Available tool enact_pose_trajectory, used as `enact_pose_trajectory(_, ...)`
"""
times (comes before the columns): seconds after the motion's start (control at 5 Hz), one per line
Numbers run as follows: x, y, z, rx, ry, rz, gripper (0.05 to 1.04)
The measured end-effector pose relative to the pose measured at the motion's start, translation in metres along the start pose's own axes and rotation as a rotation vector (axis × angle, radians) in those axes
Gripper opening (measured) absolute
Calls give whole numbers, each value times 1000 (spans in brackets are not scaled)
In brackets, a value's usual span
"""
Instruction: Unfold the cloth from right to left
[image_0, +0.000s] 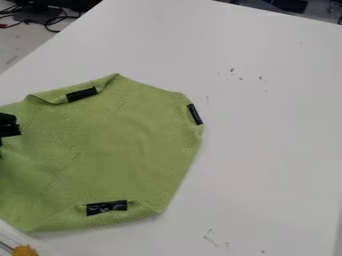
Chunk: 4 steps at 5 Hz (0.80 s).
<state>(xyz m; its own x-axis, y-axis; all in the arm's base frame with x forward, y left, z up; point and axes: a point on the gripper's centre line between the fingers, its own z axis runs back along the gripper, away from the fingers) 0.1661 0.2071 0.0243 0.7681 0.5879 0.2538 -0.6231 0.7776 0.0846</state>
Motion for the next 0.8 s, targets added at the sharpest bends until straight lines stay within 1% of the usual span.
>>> enact_pose_trajectory(0.2, 0, 0, 1, 14, 3, 0, 632)
enact_pose_trajectory(0.4, 5, -6, 26, 80, -22, -24, 925)
enact_pose_trajectory(0.6, 9, -14, 50, 124, -34, -79, 1007)
enact_pose_trajectory(0.8, 28, -42, 66, 86, -64, -201, 1001)
